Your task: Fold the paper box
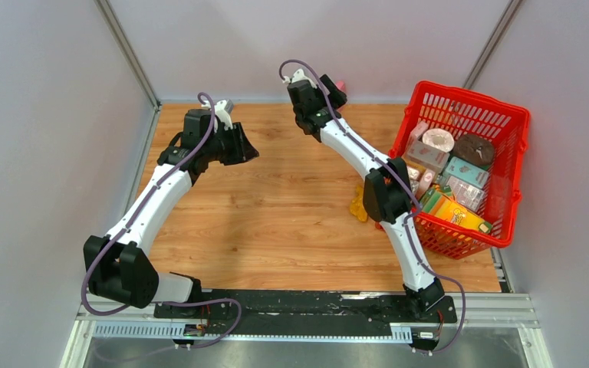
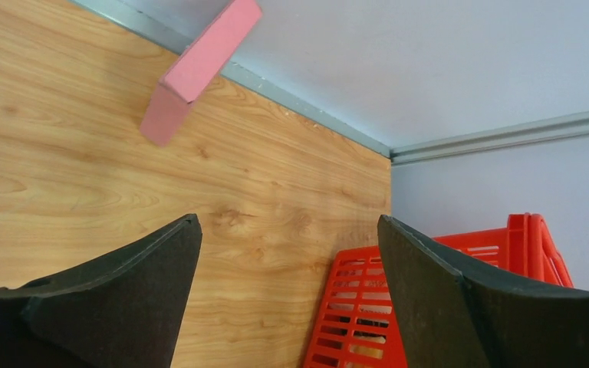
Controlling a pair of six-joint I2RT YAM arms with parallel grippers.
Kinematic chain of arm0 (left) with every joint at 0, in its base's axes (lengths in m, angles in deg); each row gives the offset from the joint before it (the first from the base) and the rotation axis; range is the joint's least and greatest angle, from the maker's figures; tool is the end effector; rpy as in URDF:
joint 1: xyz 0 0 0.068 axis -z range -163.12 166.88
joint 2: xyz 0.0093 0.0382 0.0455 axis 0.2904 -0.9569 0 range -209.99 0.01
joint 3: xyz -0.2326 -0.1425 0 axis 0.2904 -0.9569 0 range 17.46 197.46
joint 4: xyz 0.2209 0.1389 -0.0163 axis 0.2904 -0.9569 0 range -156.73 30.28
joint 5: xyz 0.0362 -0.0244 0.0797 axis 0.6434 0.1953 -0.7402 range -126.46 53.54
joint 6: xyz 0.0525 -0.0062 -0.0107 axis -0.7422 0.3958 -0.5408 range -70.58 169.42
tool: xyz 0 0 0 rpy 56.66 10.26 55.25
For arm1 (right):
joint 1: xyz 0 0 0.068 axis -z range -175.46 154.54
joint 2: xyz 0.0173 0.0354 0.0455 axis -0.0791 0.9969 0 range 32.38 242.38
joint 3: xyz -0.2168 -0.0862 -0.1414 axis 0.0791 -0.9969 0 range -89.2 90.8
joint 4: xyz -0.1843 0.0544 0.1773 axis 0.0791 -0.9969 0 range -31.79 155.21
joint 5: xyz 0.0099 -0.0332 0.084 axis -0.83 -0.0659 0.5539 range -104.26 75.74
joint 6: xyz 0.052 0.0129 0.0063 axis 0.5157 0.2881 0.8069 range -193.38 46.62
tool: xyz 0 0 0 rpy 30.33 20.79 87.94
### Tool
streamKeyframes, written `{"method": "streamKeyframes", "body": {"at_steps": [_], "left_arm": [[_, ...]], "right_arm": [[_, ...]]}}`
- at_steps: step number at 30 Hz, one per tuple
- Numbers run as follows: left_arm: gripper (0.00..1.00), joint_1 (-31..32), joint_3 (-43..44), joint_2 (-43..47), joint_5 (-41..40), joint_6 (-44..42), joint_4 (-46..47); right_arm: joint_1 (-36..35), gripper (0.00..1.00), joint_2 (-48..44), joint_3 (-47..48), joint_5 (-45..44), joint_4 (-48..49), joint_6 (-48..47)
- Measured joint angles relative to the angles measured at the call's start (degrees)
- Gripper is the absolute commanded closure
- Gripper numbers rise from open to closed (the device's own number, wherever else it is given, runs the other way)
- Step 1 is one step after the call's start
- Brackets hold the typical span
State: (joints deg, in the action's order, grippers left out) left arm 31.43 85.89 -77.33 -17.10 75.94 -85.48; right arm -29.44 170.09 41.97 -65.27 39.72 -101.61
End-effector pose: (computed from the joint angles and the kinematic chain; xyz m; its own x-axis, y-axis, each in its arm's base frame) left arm 0.2893 -0.0873 0.3312 -0.7163 -0.2494 -0.6517 0.2023 0.8196 -0.5360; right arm 0.4692 0.2829 0.2717 -0.4796 -0.6822 -0.5519 -0.0366 0.6440 -0.7642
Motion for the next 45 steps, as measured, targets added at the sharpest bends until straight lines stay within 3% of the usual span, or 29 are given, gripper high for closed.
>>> {"method": "streamKeyframes", "body": {"at_steps": [7, 11, 17, 23, 29, 33, 36, 41, 45], "left_arm": [[0.57, 0.0, 0.0, 0.0, -0.6, 0.2, 0.4], [0.57, 0.0, -0.2, -0.3, -0.6, 0.9, 2.2], [0.57, 0.0, -5.8, 0.3, -2.6, 4.2, 8.0], [0.57, 0.0, -11.3, 7.6, -4.9, 5.7, 7.9], [0.57, 0.0, -11.4, 14.3, -4.7, 5.7, 8.4], [0.57, 0.0, -11.5, 14.4, -3.6, 5.6, 8.4], [0.57, 0.0, -12.1, 14.4, -2.7, 5.7, 8.4], [0.57, 0.0, -12.2, 13.3, -1.8, 5.7, 8.4], [0.57, 0.0, -12.2, 13.2, -3.0, 5.6, 8.1]], "right_arm": [[-2.0, 0.04, -2.9, 0.3, 6.8, -8.8, 7.6], [-3.0, 0.05, -8.1, 0.1, 13.9, -15.2, 18.4], [-3.7, 0.05, -18.0, -7.3, 19.8, -10.6, 38.1], [-4.5, 0.04, 1.1, 17.7, 14.2, -7.8, 46.9], [-5.4, 0.03, 4.2, 9.6, 8.4, -3.5, 46.9], [-5.4, 0.02, 5.2, 13.9, 5.8, -2.1, 43.0], [-5.6, 0.02, 4.3, 13.4, 3.8, 5.7, 38.2], [-6.5, 0.0, 3.7, 8.0, 1.3, 3.1, 30.4], [-9.6, 0.0, -0.6, -5.2, -0.3, 3.4, 26.2]]}}
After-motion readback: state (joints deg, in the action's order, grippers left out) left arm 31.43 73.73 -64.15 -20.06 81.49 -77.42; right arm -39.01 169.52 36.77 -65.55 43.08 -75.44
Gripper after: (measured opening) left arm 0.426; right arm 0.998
